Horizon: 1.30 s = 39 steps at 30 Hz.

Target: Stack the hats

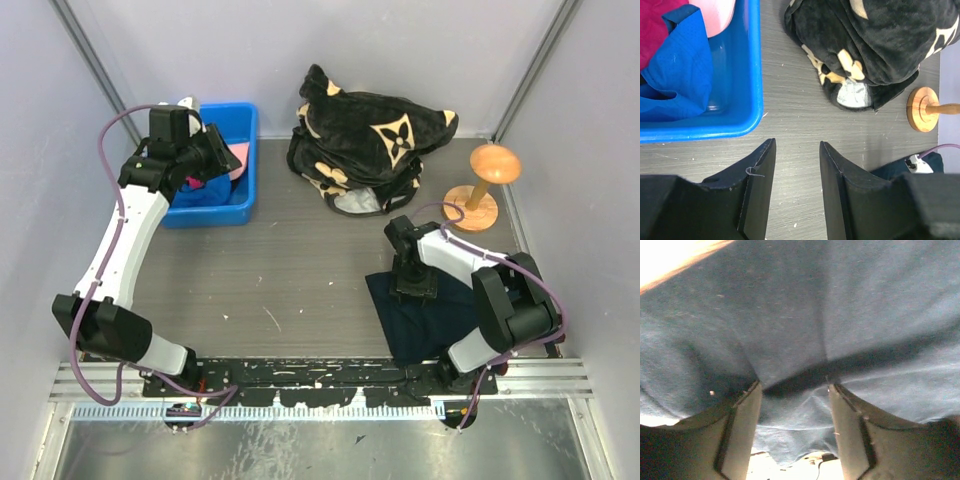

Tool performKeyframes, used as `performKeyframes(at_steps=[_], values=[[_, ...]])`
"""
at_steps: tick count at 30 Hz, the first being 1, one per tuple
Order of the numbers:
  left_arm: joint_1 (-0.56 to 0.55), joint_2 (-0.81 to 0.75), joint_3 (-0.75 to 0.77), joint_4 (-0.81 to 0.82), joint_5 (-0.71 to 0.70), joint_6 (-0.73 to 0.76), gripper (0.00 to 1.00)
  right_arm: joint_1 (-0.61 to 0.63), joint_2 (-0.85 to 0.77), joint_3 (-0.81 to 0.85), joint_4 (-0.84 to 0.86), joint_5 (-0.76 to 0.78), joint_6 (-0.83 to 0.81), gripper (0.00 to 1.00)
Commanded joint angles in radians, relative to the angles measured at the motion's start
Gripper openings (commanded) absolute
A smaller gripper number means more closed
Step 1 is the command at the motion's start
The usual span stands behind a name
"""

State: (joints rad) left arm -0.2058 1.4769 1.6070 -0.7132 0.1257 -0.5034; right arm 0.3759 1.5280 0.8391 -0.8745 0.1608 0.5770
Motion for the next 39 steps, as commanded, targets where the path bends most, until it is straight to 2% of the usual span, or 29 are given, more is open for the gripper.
performKeyframes(at_steps=[1, 4, 8, 12, 17, 21, 23, 25, 29, 33, 36, 39], values=[[-0.001, -0.001, -0.001, -0.024, 0.038, 0.033, 0.48, 0.082, 0.038, 0.049, 0.040, 0.010, 0.031, 0.74], [0.000, -0.026, -0.035, -0.026, 0.046, 0.029, 0.48, 0.097, 0.002, 0.027, 0.044, 0.047, 0.043, 0.79], [-0.001, -0.060, -0.072, -0.028, 0.052, 0.029, 0.48, 0.112, -0.012, -0.013, 0.159, -0.040, 0.062, 0.81], [-0.001, -0.067, -0.055, -0.045, 0.059, 0.033, 0.48, 0.227, 0.086, 0.030, 0.251, -0.108, 0.087, 0.83], [-0.007, -0.080, -0.018, -0.064, 0.083, 0.020, 0.48, 0.420, 0.312, 0.307, 0.370, -0.206, 0.144, 0.84], [-0.021, -0.103, -0.020, -0.098, 0.077, 0.031, 0.48, 0.493, 0.409, 0.599, 0.482, -0.345, 0.228, 0.84], [-0.027, -0.116, -0.030, -0.135, 0.070, 0.038, 0.48, 0.507, 0.365, 0.676, 0.521, -0.358, 0.242, 0.84], [-0.038, -0.134, -0.049, -0.152, 0.063, 0.030, 0.48, 0.500, 0.283, 0.722, 0.490, -0.310, 0.229, 0.85], [-0.125, -0.172, -0.121, -0.118, 0.046, -0.034, 0.48, 0.438, 0.137, 0.759, 0.145, -0.145, 0.183, 0.85], [-0.312, -0.148, -0.236, 0.045, 0.050, -0.159, 0.49, 0.353, -0.111, 0.630, -0.011, 0.119, 0.178, 0.87], [-0.451, -0.050, -0.323, 0.230, 0.043, -0.259, 0.48, 0.220, -0.308, 0.556, -0.050, 0.200, 0.176, 0.87], [-0.553, 0.096, -0.333, 0.414, 0.025, -0.323, 0.44, 0.108, -0.401, 0.546, -0.052, 0.225, 0.122, 0.87]])
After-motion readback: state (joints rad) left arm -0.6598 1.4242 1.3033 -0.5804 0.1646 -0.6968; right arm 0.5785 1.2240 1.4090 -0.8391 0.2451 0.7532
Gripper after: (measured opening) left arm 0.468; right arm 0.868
